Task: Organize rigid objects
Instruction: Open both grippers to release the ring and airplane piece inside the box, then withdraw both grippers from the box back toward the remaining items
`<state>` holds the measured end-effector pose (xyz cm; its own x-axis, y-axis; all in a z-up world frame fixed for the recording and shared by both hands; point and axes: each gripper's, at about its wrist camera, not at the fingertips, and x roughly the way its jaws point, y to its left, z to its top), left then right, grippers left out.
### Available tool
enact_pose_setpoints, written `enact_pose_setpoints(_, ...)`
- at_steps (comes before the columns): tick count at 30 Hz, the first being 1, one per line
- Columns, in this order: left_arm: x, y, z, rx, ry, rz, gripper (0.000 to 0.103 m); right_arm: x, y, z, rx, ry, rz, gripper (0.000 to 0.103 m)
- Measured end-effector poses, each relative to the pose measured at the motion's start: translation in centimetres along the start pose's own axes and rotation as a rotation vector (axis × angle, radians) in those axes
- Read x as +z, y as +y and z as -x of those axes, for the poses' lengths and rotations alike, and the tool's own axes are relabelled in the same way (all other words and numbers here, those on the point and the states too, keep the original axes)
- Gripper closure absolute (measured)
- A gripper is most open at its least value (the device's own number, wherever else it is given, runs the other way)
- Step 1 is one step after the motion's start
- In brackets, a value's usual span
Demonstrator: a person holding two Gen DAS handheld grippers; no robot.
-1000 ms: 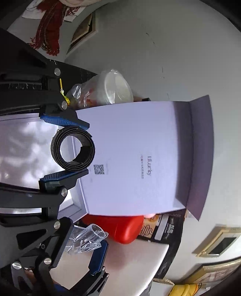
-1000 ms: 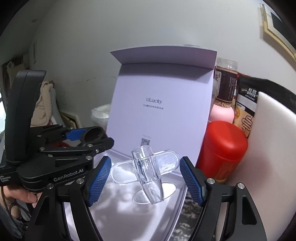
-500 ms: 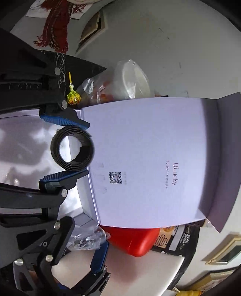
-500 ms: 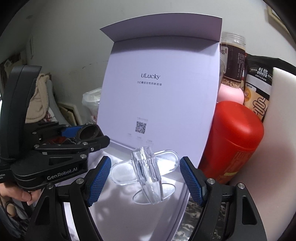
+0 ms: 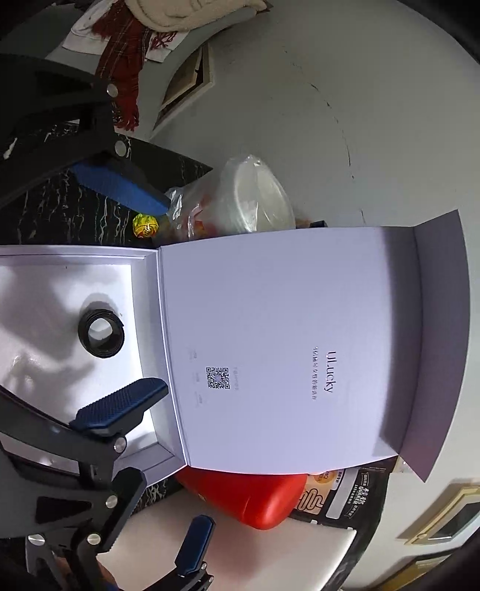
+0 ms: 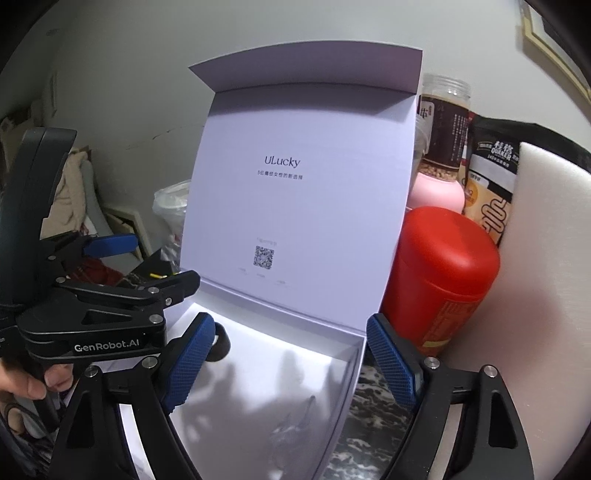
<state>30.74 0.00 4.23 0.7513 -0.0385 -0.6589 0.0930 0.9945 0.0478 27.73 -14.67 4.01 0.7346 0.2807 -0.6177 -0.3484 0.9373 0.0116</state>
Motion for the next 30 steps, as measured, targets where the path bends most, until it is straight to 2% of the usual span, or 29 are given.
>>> enact_pose_setpoints(14,0.3,0.3,4.6,-0.009,-0.051,0.024,0.012,0.4,0.7,4.3,-0.032,-0.045,0.008,0.018)
enact_pose_setpoints(30,-0.9,0.5,12.3,-0.02,-0.12,0.016,0.012,0.2,3.4,11.1,-0.052,-0.117,0.034,0.018)
